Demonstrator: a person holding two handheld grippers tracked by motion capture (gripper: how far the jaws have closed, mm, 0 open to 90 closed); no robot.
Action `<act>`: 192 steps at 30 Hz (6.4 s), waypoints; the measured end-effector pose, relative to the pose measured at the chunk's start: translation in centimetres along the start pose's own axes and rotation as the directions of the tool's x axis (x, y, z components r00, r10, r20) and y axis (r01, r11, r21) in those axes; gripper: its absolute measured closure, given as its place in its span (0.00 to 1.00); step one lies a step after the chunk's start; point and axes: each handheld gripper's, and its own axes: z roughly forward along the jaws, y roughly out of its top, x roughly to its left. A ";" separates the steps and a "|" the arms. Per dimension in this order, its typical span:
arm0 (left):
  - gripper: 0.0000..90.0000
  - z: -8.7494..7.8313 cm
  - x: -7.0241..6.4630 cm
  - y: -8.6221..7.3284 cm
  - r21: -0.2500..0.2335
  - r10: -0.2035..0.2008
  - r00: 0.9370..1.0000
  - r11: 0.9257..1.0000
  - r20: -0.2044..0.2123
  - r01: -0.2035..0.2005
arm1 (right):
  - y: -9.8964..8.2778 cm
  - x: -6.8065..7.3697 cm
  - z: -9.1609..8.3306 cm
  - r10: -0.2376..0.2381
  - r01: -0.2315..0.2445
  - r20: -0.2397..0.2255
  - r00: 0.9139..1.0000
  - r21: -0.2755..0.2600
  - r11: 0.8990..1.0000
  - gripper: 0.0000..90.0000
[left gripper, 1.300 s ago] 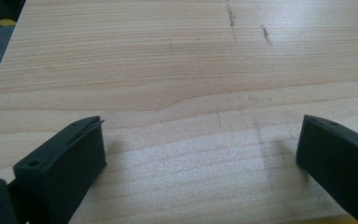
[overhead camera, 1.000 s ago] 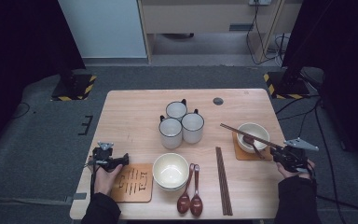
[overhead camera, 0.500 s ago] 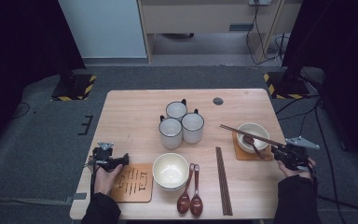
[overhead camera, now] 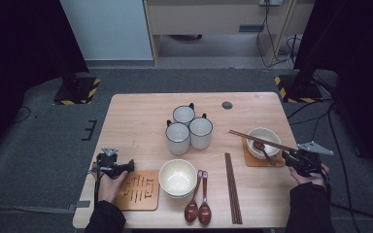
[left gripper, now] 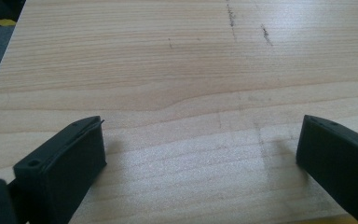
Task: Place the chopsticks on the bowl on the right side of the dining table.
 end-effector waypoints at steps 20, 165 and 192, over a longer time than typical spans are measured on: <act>0.00 0.0 0.0 0.0 -0.001 0.000 1.000 1.000 0.000 0.000 | 3.4 1.4 0.2 0.005 -0.012 -0.063 0.998 -0.117 0.993 0.65; 0.00 0.0 0.0 0.0 0.000 0.000 1.000 1.000 0.000 0.000 | 0.6 -0.2 -0.3 0.004 -0.004 -0.010 1.000 -0.028 1.000 0.76; 0.00 0.0 0.0 0.0 0.000 0.000 1.000 1.000 0.000 0.000 | 0.5 -0.8 1.3 -0.010 0.010 0.037 0.999 0.008 1.000 0.75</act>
